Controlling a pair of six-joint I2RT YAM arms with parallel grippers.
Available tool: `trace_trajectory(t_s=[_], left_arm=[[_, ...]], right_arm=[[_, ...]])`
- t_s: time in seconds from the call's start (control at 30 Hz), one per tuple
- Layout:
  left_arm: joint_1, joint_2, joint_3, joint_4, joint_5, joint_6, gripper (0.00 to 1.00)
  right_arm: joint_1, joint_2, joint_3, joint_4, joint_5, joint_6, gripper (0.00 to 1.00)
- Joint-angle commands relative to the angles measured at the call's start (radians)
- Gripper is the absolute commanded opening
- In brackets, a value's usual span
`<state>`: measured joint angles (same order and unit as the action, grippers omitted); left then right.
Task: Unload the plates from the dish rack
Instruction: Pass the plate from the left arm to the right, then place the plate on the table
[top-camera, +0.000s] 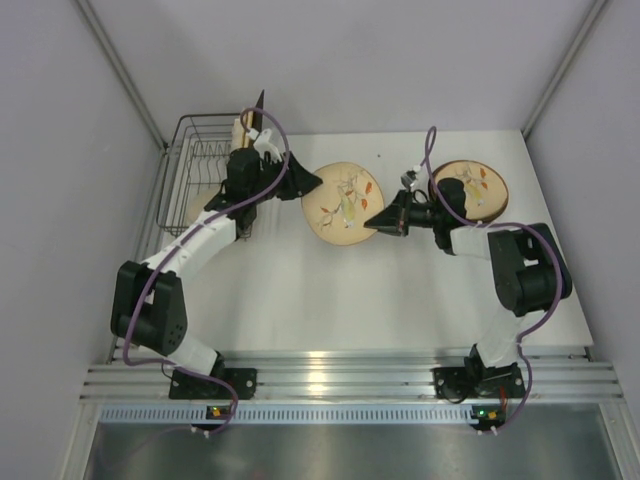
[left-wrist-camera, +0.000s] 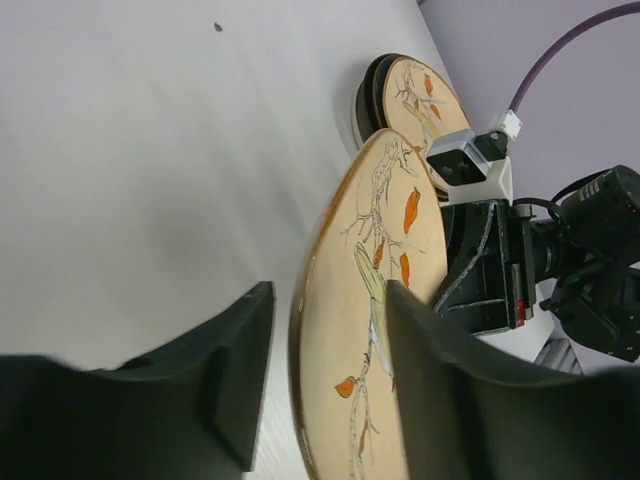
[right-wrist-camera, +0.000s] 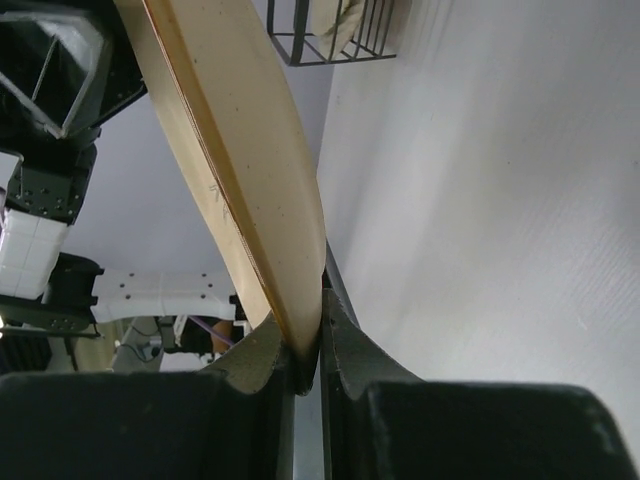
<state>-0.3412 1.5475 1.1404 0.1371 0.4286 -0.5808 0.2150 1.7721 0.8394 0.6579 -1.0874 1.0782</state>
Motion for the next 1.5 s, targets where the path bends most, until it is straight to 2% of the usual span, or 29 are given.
trace_trajectory(t_s=[0.0, 0.07, 0.1, 0.23, 0.3, 0.4, 0.47, 0.63, 0.83, 1.1, 1.47], left_arm=[[-0.015, -0.027, 0.038, 0.047, -0.019, -0.01, 0.55], [-0.015, -0.032, 0.047, 0.026, -0.069, 0.009, 0.69], [-0.015, -0.036, 0.05, 0.009, -0.089, 0.018, 0.81], [-0.015, -0.055, 0.074, -0.063, -0.233, 0.074, 0.98], [-0.012, -0.082, 0.078, -0.102, -0.339, 0.093, 0.99], [-0.007, -0.121, 0.079, -0.131, -0.419, 0.13, 0.99], [0.001, -0.136, 0.079, -0.133, -0.501, 0.148, 0.99], [0.024, -0.162, 0.073, -0.174, -0.519, 0.162, 0.99], [0.03, -0.159, 0.065, -0.171, -0.507, 0.154, 0.99], [0.036, -0.15, 0.068, -0.177, -0.496, 0.154, 0.99], [0.044, -0.136, 0.081, -0.186, -0.488, 0.151, 0.99]], right_arm=[[-0.003, -0.008, 0.03, 0.135, 0.02, 0.014, 0.0], [-0.014, -0.011, 0.029, 0.141, 0.023, 0.02, 0.0], [-0.02, -0.014, 0.027, 0.143, 0.024, 0.023, 0.0], [-0.072, -0.022, 0.021, 0.143, 0.038, 0.034, 0.0], [-0.098, -0.031, 0.014, 0.14, 0.05, 0.04, 0.0], [-0.17, -0.045, 0.006, 0.096, 0.084, 0.043, 0.0], [-0.248, -0.062, -0.003, 0.062, 0.13, 0.045, 0.0], [-0.403, -0.118, -0.037, -0.095, 0.247, 0.019, 0.0], [-0.508, -0.16, -0.025, -0.168, 0.319, 0.009, 0.0], [-0.589, -0.131, -0.033, -0.205, 0.409, 0.046, 0.0], [-0.641, -0.062, -0.026, -0.159, 0.428, 0.104, 0.0]])
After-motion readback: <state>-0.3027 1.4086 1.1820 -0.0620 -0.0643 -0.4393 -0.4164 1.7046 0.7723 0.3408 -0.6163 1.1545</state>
